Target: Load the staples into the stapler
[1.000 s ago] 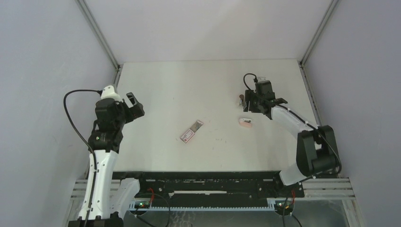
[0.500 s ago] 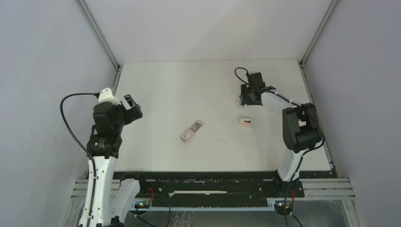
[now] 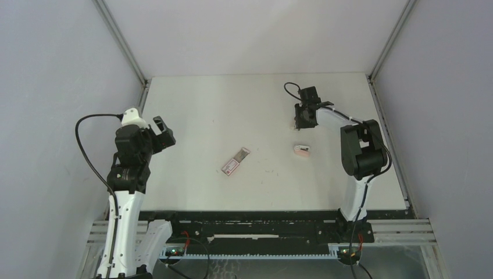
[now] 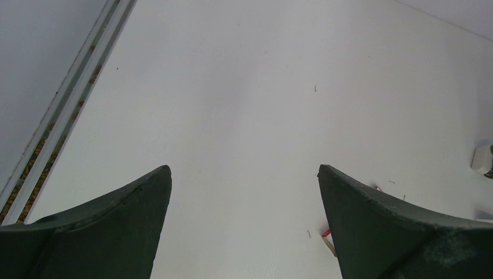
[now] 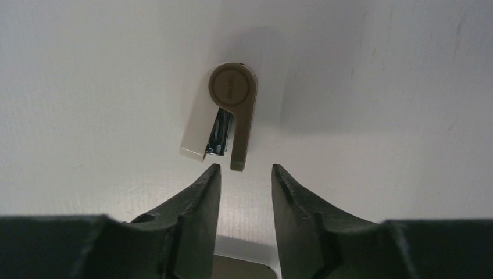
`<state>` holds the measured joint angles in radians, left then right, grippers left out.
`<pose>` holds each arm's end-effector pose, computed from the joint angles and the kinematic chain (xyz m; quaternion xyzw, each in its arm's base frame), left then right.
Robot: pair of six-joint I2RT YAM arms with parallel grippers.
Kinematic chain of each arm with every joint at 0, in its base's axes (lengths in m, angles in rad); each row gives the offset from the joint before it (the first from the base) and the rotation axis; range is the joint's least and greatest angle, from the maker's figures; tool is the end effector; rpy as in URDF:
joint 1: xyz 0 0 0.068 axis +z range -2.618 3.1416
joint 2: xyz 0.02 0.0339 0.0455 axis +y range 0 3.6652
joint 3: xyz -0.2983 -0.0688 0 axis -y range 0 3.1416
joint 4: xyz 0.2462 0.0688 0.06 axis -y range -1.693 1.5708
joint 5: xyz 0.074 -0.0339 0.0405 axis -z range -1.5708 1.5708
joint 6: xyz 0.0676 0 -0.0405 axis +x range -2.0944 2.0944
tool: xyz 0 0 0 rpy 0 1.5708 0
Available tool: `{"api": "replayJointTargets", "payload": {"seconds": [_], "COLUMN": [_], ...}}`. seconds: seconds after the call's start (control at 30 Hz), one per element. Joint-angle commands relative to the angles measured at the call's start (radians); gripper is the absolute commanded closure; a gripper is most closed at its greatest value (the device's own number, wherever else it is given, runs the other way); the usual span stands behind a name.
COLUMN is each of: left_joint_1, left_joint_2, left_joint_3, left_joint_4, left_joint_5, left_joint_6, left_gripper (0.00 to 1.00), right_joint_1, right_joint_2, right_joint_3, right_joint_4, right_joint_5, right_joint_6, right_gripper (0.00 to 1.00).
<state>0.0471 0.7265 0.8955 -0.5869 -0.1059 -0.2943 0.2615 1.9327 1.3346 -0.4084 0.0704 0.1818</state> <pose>0.1582 0.0146 0.3549 -0.1706 0.8202 -0.0231 0.5456 0.4248 0.1088 0.1839 -0.0284 0.9595 0.0282 0.2789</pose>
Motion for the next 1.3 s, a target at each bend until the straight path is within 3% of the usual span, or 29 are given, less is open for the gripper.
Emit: {"api": "replayJointTargets", "payload": {"seconds": [0.0,0.8,1.03,1.27], "left_joint_1": [0.006,0.006,0.006,0.006], "left_joint_2": [-0.002,-0.008,-0.004,0.003], "left_joint_3": [-0.016,-0.018,-0.019,-0.034], "left_joint_4": [0.025,0.024,0.024,0.042], "left_joint_5": [-0.018,-0.028,-0.034,0.045], "left_joint_6": [0.021,0.02,0.024,0.052], "left_gripper": [0.0,0.0,0.0,0.0], "right_joint_1": [0.012,0.027,0.025,0.031], "right_joint_2": [0.018,0.114,0.134,0.045], "right_joint_3": [0.06,0.173,0.201,0.189], "right_joint_4": [-0.03,-0.13,-0.151,-0.184], "right_joint_5": [0.016,0.044,0.05,0.055], "right_joint_6": [-0.012,-0.016,-0.013,-0.01], "right_gripper": [0.7,0.83,0.99,1.0]}}
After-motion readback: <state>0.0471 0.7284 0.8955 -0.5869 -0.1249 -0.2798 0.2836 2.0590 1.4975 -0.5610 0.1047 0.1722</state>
